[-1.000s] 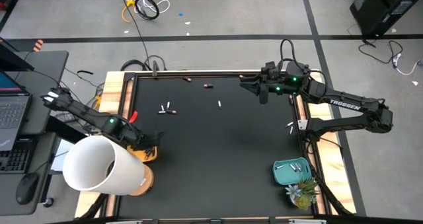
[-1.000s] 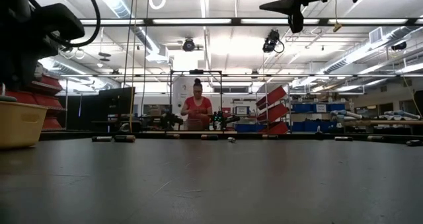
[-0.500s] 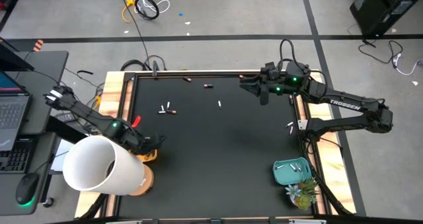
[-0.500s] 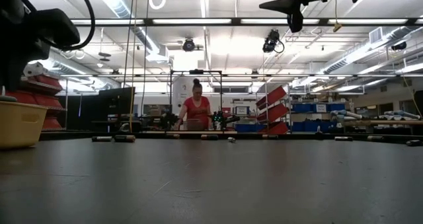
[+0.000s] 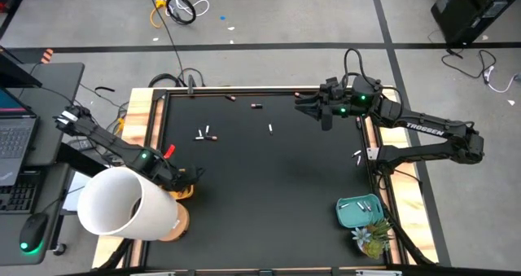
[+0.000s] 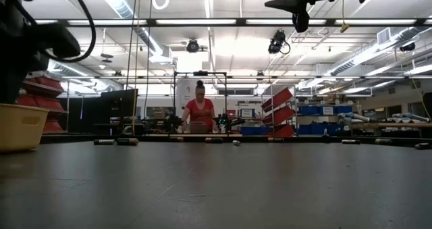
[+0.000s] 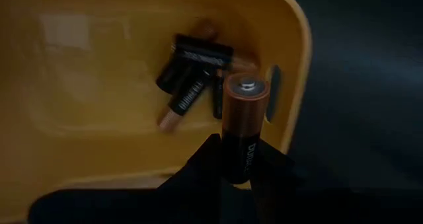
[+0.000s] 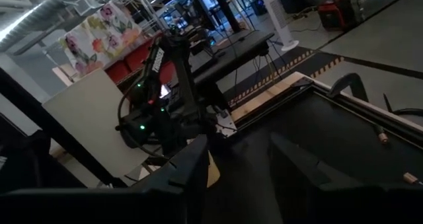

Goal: Sort batteries
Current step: Put the black battery into the yellow bin, then put the silver battery into the green bin

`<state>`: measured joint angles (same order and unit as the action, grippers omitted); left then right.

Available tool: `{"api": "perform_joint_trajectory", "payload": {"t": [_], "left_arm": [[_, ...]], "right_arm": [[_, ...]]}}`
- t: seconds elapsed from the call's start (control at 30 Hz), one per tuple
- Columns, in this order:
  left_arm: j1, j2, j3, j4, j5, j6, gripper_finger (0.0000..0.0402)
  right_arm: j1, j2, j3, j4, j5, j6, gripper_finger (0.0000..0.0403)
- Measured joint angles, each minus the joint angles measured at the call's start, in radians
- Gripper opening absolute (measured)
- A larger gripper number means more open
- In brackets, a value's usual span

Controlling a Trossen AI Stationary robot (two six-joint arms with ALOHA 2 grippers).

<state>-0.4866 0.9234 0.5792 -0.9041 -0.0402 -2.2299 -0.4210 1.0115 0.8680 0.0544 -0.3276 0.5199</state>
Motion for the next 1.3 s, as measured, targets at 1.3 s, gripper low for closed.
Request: {"api": "perform_joint_trajectory", "payload": {"t": [1.3], "left_arm": [[-0.027,-0.002,-0.139,0.067,0.118,0.059,0.0170]], "right_arm": [[0.000,0.000,0.000,0.003,-0.009,0.037,0.0142]]}}
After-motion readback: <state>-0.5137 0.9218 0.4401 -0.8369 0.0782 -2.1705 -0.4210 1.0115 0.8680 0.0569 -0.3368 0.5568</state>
